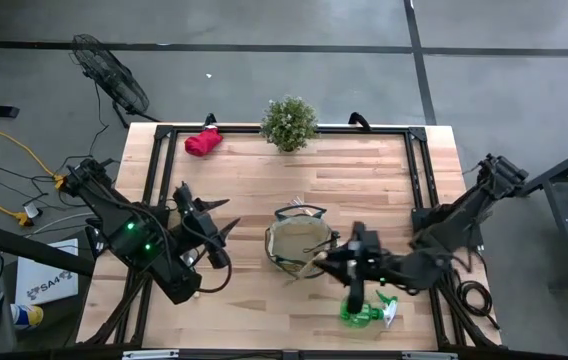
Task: Pick & Place Garden tools in Gardening bag
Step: Put the right brown trowel into the brown gardening bag
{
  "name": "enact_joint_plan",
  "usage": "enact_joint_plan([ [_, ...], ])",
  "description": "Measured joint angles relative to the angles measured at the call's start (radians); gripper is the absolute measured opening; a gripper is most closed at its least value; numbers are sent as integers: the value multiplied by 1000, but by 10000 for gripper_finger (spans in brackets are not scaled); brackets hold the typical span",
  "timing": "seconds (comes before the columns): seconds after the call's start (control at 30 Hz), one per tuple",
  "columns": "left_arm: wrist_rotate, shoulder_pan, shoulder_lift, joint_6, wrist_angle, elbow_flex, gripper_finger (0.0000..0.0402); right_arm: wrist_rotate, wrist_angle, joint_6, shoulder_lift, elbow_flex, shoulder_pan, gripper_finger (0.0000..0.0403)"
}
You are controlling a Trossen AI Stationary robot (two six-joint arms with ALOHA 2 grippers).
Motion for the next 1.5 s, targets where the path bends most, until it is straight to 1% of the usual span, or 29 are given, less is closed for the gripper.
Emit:
enact_joint_plan([
  [0.07,8,1,0,-1,1,0,216,-55,-2,42,22,0,-22,58],
  [0.17,10,1,0,-10,1,0,216,-58,-46,74,48,30,-33,58],
  [0.23,12,1,0,-11,1,0,216,-71,-136,106,56,68,-33,58],
  [0.37,27,1,0,-11,1,0,216,-85,-400,224,89,177,-32,58],
  [0.53,38,1,0,-12,4,0,216,-18,-623,300,155,317,-26,58],
  [0.7,37,1,0,-30,1,0,216,45,-792,411,227,381,-35,58],
  [0.8,37,1,0,-34,-1,0,216,63,-832,467,244,386,-43,58],
  [0.93,37,2,0,-34,-1,0,216,101,-856,470,264,386,-47,58],
  [1.07,38,1,0,-34,-1,0,216,115,-888,470,260,386,-51,58],
  [1.5,38,1,0,-34,-1,0,216,69,-1010,463,261,380,-63,58],
])
